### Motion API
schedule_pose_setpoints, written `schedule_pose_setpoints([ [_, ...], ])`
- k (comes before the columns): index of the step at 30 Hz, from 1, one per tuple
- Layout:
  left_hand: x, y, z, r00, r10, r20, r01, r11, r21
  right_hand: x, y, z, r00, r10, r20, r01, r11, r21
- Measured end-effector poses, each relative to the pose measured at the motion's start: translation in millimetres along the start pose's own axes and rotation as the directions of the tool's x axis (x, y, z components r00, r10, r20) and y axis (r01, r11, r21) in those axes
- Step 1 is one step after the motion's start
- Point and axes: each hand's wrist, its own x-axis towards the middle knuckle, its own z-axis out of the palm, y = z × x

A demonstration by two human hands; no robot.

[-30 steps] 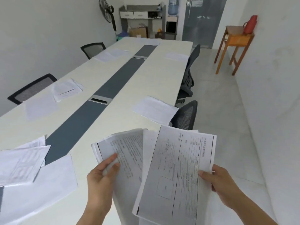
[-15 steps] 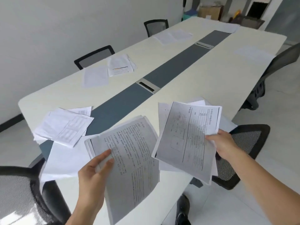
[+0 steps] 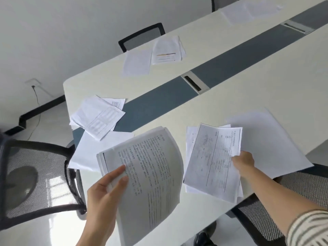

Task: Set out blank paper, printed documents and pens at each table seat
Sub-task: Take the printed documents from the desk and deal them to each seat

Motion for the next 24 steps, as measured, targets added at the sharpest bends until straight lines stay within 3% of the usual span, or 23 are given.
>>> schedule_pose_setpoints([
  [5,-5,-1,6,1.0,-0.024,0.011,0.024,1.0,-0.002,3,-6,-12,0.996,-0.077,-0.037,0.073,0.993,-0.093],
  [14,-9,7,6,0.995,-0.03,0.09,0.028,0.999,0.026,-10,9,-20,0.987,-0.125,-0.101,0.118,0.99,-0.073],
  [18,-6,10,0,0.994,-0.036,0.104,0.035,0.999,0.015,-17,9,-34,0.985,-0.106,-0.137,0.115,0.992,0.06],
  [24,3,11,0,0.989,-0.054,0.136,0.051,0.998,0.023,-17,19,-81,0.995,-0.068,-0.069,0.085,0.959,0.272],
])
